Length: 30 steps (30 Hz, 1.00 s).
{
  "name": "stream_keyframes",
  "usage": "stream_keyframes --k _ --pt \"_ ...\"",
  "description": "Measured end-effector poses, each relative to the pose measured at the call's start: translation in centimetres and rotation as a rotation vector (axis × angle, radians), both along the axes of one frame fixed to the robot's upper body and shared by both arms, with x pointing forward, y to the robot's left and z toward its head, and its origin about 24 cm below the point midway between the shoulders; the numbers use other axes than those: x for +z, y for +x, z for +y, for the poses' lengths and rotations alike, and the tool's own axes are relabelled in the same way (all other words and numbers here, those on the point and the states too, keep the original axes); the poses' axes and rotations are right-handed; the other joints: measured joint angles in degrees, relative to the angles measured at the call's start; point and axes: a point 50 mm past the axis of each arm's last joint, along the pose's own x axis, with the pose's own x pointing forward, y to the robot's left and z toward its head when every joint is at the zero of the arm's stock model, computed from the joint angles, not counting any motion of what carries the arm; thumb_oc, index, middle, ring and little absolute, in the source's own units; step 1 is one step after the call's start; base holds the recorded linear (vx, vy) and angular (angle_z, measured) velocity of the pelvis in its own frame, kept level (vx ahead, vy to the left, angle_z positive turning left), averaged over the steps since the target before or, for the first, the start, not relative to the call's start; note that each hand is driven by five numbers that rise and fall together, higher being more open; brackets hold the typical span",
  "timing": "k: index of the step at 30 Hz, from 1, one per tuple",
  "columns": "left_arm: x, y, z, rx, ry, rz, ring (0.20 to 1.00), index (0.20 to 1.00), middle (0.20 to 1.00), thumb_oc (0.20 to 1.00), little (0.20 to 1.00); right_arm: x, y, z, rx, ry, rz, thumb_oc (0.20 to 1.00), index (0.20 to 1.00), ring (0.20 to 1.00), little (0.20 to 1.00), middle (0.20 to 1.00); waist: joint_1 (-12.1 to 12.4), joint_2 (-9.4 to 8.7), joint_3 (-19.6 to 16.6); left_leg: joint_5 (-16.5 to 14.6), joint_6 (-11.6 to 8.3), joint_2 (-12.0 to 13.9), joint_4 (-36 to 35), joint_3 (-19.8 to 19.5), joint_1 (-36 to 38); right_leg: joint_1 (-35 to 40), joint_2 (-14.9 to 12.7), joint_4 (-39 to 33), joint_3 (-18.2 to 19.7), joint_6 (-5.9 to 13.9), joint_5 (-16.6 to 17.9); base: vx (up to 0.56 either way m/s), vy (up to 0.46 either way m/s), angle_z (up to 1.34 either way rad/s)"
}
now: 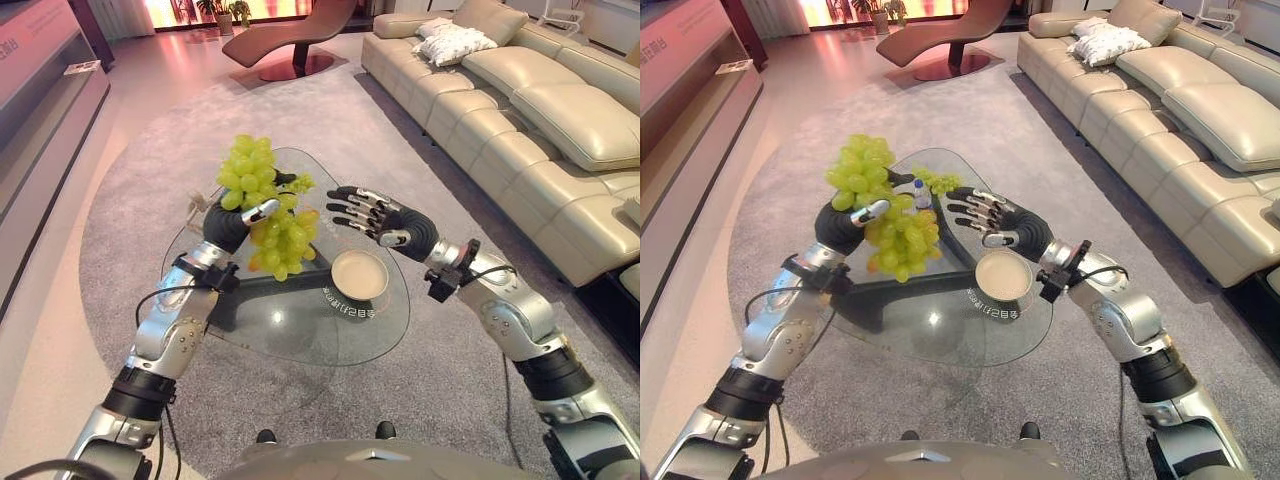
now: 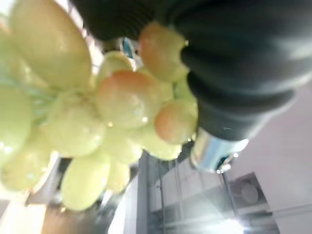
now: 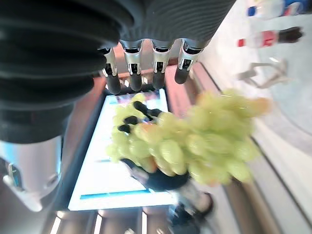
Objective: Pick up fruits into the plate
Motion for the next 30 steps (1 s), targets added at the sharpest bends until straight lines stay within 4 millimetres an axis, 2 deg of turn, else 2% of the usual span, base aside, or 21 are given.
stream_keyframes --k 5,12,17,22,30 --pt "0.2 0.2 -0.7 -0.026 0.005 -0.004 0.200 0.200 0.200 0.200 0.200 0.5 0.3 0.7 -0.046 0.051 -0.012 1.000 1.000 1.000 1.000 1.000 0.0 0.03 0.0 0.0 0.00 0.0 0.0 0.0 0.0 0.0 0.0 0.0 0.0 -0.04 0.1 0.00 0.000 0.00" --pt "-0.1 0.0 -1.7 -0.086 0.011 0.010 0.200 0.200 0.200 0.200 0.200 -0.6 0.4 1.3 -0.086 0.032 0.045 1.000 1.000 1.000 1.000 1.000 0.0 0.07 0.0 0.0 0.04 0.0 0.0 -0.4 -0.1 0.2 0.0 0.0 -0.1 -0.10 0.1 0.00 0.002 0.02" --pt "1.1 -0.3 -2.8 -0.144 0.011 -0.046 0.200 0.200 0.200 0.200 0.200 -2.1 1.2 0.9 -0.151 0.040 0.137 1.000 1.000 1.000 1.000 1.000 0.1 0.18 0.0 0.1 0.11 0.0 0.0 -0.8 -0.2 0.4 -0.1 0.0 -0.4 -0.02 -0.1 0.00 0.001 0.04" --pt "1.9 0.0 -3.0 -0.148 0.011 -0.076 0.200 0.200 0.200 0.200 0.200 -2.4 1.2 1.6 -0.152 0.073 0.174 1.000 1.000 1.000 1.000 1.000 0.1 0.54 -0.1 0.1 0.11 0.0 -0.1 -1.0 -0.1 0.6 -0.1 0.0 -0.6 0.03 -0.1 0.00 0.000 0.01" --pt "2.4 0.1 -2.8 -0.118 -0.001 -0.096 0.200 0.200 0.200 0.200 0.200 -3.7 1.5 1.2 -0.207 0.059 0.255 1.000 1.000 1.000 1.000 1.000 0.0 0.57 -0.1 0.0 0.16 0.0 0.0 -1.3 -0.1 0.7 -0.3 0.0 -0.8 0.00 -0.1 0.00 0.000 0.00"
